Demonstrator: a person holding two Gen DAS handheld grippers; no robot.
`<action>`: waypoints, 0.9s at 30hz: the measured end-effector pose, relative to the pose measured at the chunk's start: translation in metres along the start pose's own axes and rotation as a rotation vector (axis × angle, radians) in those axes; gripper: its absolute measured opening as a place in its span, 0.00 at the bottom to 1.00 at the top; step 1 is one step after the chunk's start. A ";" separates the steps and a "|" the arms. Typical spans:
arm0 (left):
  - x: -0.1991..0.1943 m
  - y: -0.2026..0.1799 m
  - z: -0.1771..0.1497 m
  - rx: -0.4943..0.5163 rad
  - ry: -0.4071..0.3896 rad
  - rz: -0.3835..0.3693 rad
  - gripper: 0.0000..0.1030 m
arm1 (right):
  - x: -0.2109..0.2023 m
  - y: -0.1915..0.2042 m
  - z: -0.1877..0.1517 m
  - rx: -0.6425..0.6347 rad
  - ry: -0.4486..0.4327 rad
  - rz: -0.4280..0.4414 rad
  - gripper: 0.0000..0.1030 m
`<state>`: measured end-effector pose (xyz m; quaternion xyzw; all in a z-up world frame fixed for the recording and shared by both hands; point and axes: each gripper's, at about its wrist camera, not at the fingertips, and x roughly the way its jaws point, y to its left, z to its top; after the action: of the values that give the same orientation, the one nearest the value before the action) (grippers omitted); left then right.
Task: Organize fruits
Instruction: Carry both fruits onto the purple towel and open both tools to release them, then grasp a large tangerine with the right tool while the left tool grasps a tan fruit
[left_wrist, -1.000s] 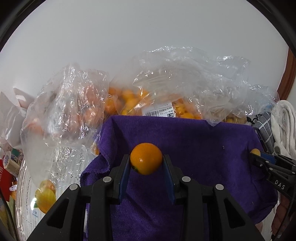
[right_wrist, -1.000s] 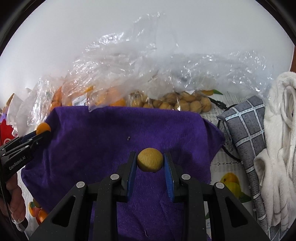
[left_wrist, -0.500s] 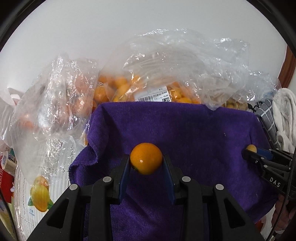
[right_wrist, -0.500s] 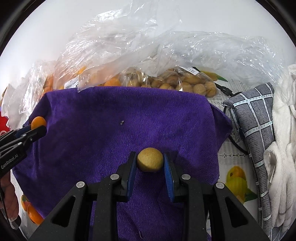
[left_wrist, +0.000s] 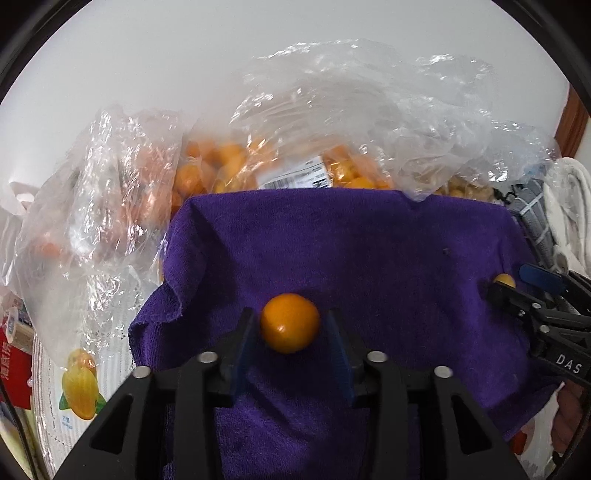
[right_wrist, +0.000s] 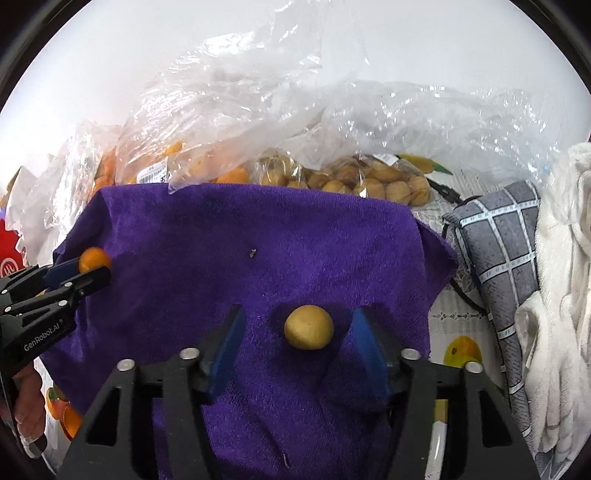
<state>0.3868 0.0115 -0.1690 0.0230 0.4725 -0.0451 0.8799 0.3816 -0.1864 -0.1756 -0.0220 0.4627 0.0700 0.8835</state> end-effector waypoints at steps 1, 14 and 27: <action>-0.004 -0.001 0.000 0.001 -0.014 -0.002 0.54 | -0.002 0.001 0.001 -0.001 -0.010 -0.007 0.69; -0.101 0.030 0.014 -0.058 -0.254 0.063 0.59 | -0.079 0.013 -0.018 -0.001 -0.176 -0.161 0.71; -0.146 0.063 -0.085 -0.088 -0.165 0.103 0.59 | -0.124 0.009 -0.124 0.034 -0.125 0.018 0.67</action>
<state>0.2419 0.0893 -0.0943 0.0048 0.3982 0.0194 0.9171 0.2101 -0.2032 -0.1446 0.0017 0.4078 0.0714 0.9103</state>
